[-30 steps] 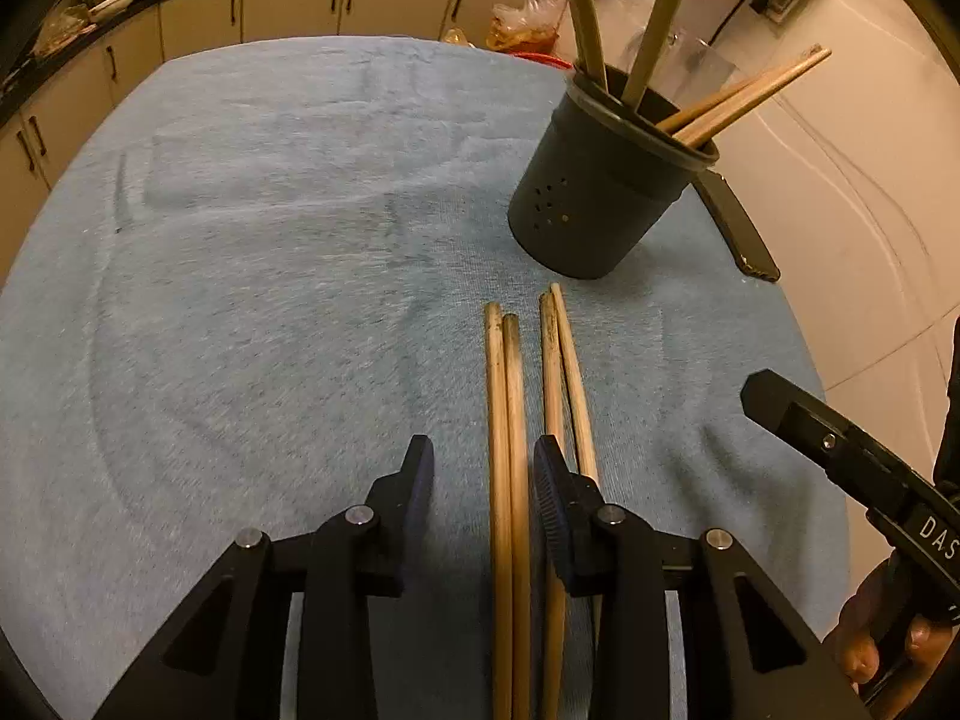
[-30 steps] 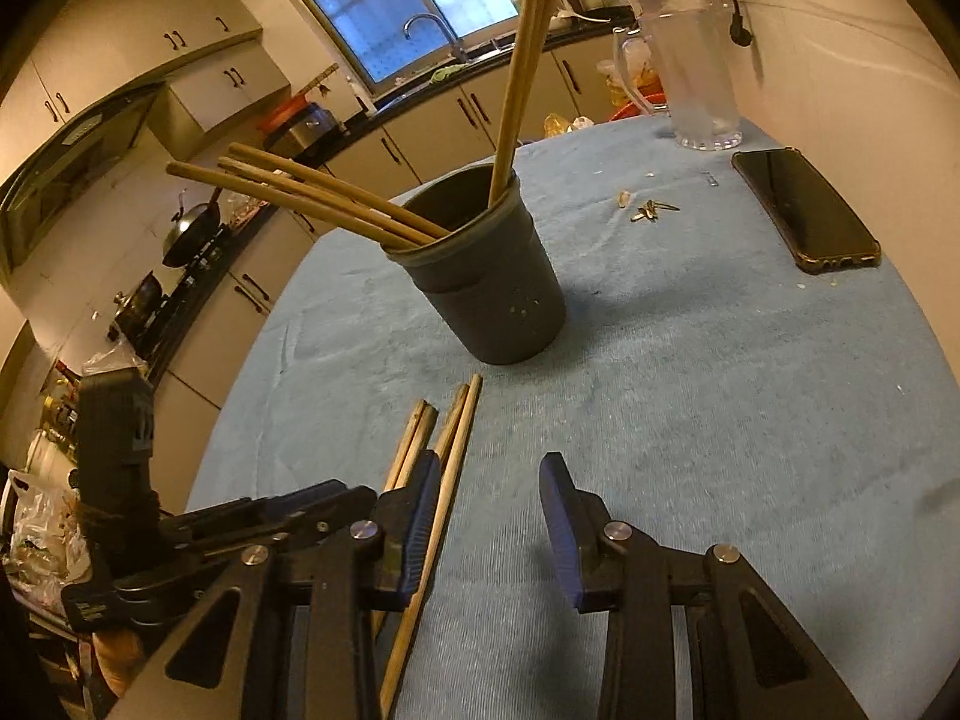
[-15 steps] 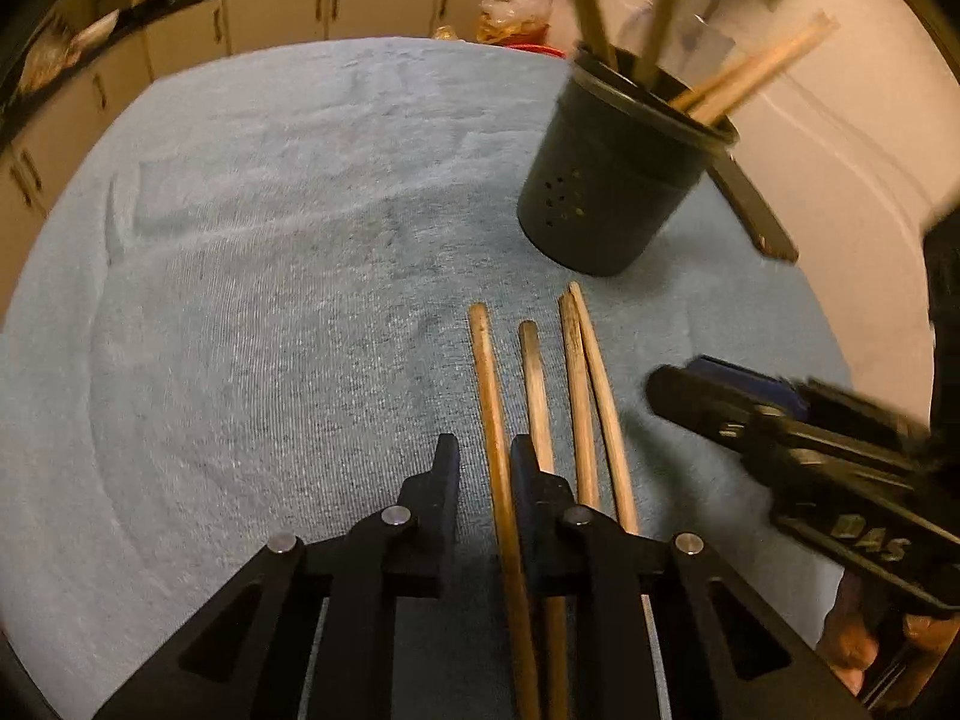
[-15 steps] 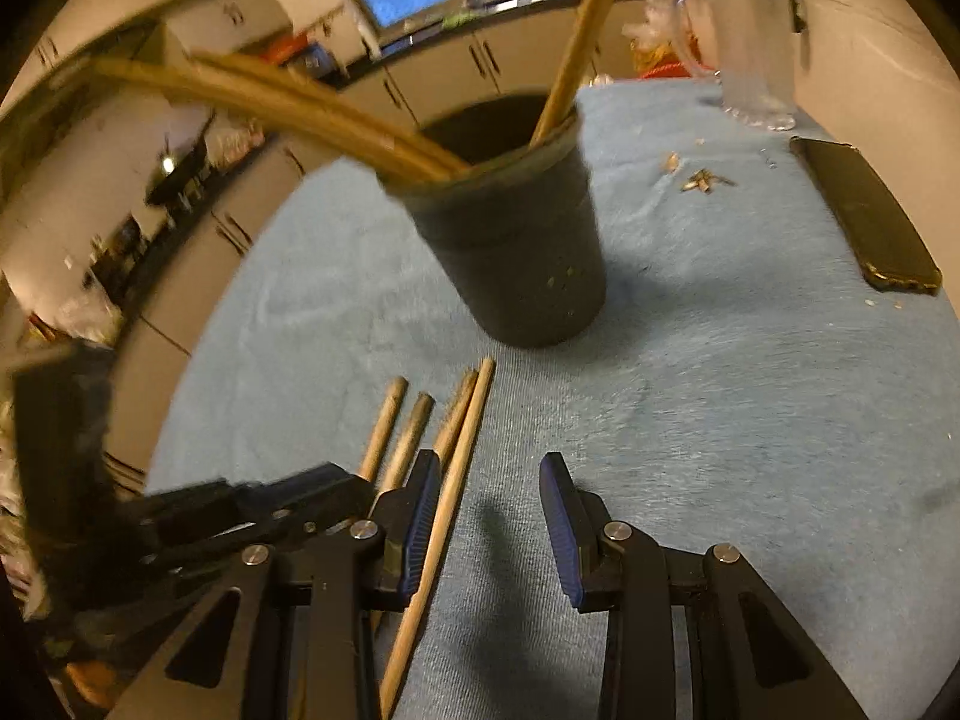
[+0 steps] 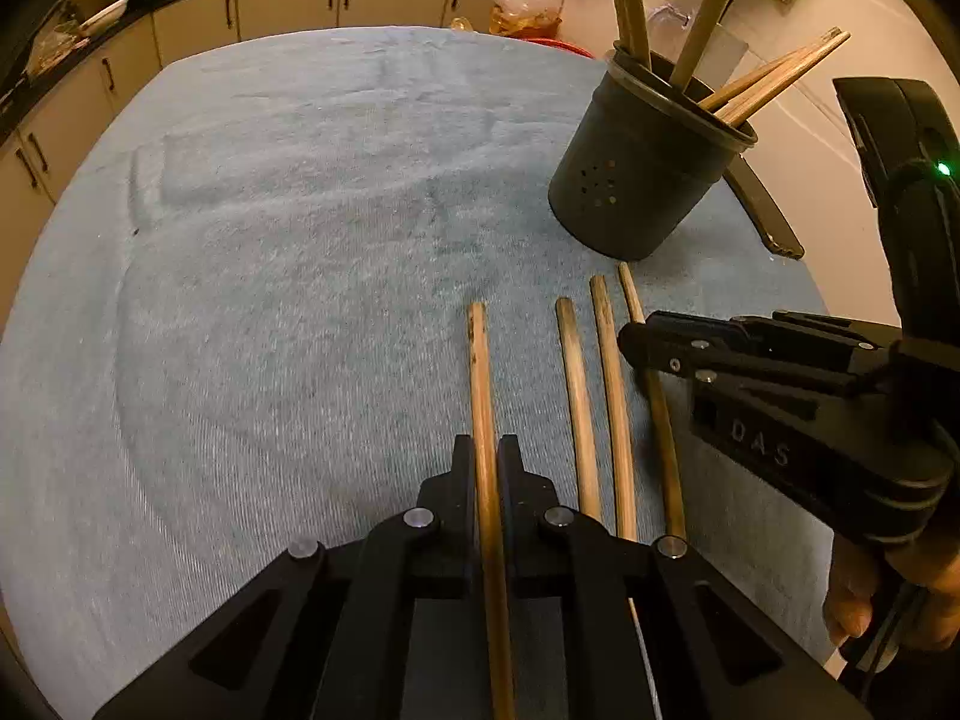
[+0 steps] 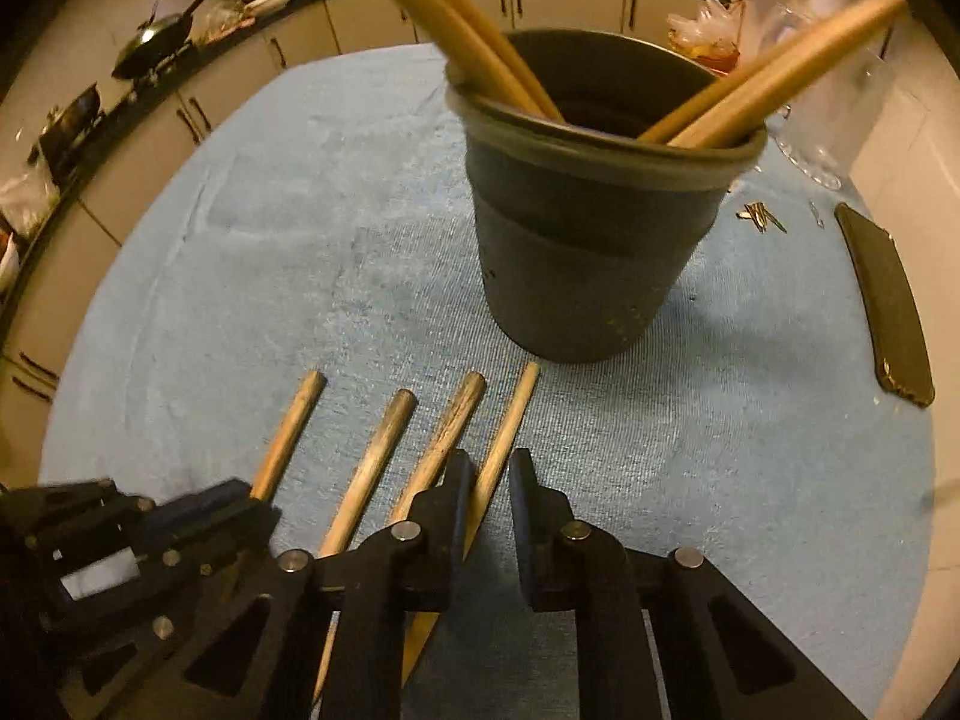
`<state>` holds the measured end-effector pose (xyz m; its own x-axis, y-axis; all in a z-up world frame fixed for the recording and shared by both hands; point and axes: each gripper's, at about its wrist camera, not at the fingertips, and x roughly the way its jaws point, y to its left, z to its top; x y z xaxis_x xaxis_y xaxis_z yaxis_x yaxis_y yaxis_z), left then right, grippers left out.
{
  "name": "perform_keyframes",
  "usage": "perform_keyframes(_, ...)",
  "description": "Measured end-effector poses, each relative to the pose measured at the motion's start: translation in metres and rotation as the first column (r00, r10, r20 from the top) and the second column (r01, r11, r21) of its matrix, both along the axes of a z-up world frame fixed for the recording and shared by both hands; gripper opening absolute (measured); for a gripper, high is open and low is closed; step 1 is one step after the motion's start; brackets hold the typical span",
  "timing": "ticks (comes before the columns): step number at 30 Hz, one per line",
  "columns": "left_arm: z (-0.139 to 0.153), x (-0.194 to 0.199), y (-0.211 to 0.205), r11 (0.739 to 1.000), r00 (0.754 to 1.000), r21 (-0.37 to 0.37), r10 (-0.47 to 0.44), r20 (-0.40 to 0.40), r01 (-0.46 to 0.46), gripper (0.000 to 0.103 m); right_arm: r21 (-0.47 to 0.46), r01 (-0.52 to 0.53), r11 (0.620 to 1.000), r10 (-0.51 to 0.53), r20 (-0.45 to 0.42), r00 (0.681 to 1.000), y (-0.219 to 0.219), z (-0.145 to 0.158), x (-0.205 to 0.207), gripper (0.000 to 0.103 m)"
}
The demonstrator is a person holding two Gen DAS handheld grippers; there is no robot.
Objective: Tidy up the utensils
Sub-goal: 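Close the left tool on a chopstick while the right tool grasps another, then lift both held chopsticks upright and carry them over the cup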
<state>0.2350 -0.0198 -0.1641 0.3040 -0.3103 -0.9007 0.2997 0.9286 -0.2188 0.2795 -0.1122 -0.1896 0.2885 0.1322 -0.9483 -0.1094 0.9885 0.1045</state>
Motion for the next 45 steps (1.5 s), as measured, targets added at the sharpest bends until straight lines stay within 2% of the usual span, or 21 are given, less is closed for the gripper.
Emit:
perform_keyframes(3, 0.001, 0.012, -0.005, 1.000, 1.000, 0.015, 0.000, -0.019, 0.001, 0.008, 0.036, 0.021, 0.999, -0.021, -0.019, 1.000, -0.004, 0.000, 0.009, 0.016)
perform_keyframes(8, -0.001, 0.024, -0.021, 0.997, 0.999, 0.069, -0.048, 0.013, 0.047, 0.008, 0.030, -0.016, 0.999, 0.017, -0.026, 1.000, -0.003, 0.002, 0.011, 0.014)
perform_keyframes(12, 0.001, 0.016, -0.019, 0.996, 0.999, 0.084, -0.037, 0.016, 0.035, 0.008, 0.060, -0.003, 0.998, 0.004, -0.022, 1.000, -0.019, 0.003, -0.017, 0.010)
perform_keyframes(18, 0.004, -0.005, -0.012, 0.994, 1.000, 0.107, -0.009, 0.029, 0.006, 0.008, 0.047, -0.019, 0.999, 0.019, -0.009, 1.000, -0.036, 0.003, -0.058, 0.010)
perform_keyframes(24, 0.003, 0.014, -0.030, 0.987, 1.000, 0.158, 0.001, -0.010, 0.001, 0.012, 0.022, -0.032, 0.999, 0.032, -0.008, 0.999, -0.023, 0.005, -0.042, 0.010)
perform_keyframes(28, 0.000, 0.015, -0.038, 0.978, 1.000, 0.209, -0.021, 0.019, 0.017, 0.011, 0.090, 0.003, 0.996, -0.003, -0.003, 1.000, -0.030, 0.004, -0.036, 0.008)
perform_keyframes(30, 0.002, 0.015, -0.035, 0.982, 1.000, 0.187, 0.013, -0.001, -0.013, 0.007, 0.135, 0.036, 0.990, -0.037, 0.007, 0.999, -0.045, 0.007, -0.041, 0.007)
perform_keyframes(32, 0.019, 0.005, -0.022, 0.992, 0.998, 0.112, 0.043, 0.047, -0.048, 0.007, 0.182, 0.054, 0.982, -0.068, 0.075, 0.995, -0.059, 0.024, -0.055, 0.007)
perform_keyframes(34, 0.051, -0.012, -0.008, 0.994, 0.988, 0.057, 0.084, 0.132, -0.092, 0.007, 0.229, 0.061, 0.971, -0.101, 0.167, 0.981, -0.070, 0.051, -0.072, 0.007)
perform_keyframes(38, 0.109, -0.050, 0.018, 0.986, 0.946, -0.036, 0.166, 0.277, -0.163, 0.007, 0.253, 0.079, 0.964, -0.163, 0.331, 0.929, -0.080, 0.100, -0.106, 0.007)
perform_keyframes(41, 0.139, -0.085, 0.031, 0.976, 0.911, -0.061, 0.216, 0.351, -0.208, 0.007, 0.302, 0.081, 0.950, -0.206, 0.411, 0.888, -0.086, 0.130, -0.133, 0.007)
perform_keyframes(45, 0.154, -0.105, 0.042, 0.969, 0.888, -0.083, 0.245, 0.389, -0.231, 0.007, 0.308, 0.072, 0.949, -0.220, 0.477, 0.851, -0.077, 0.154, -0.164, 0.007)
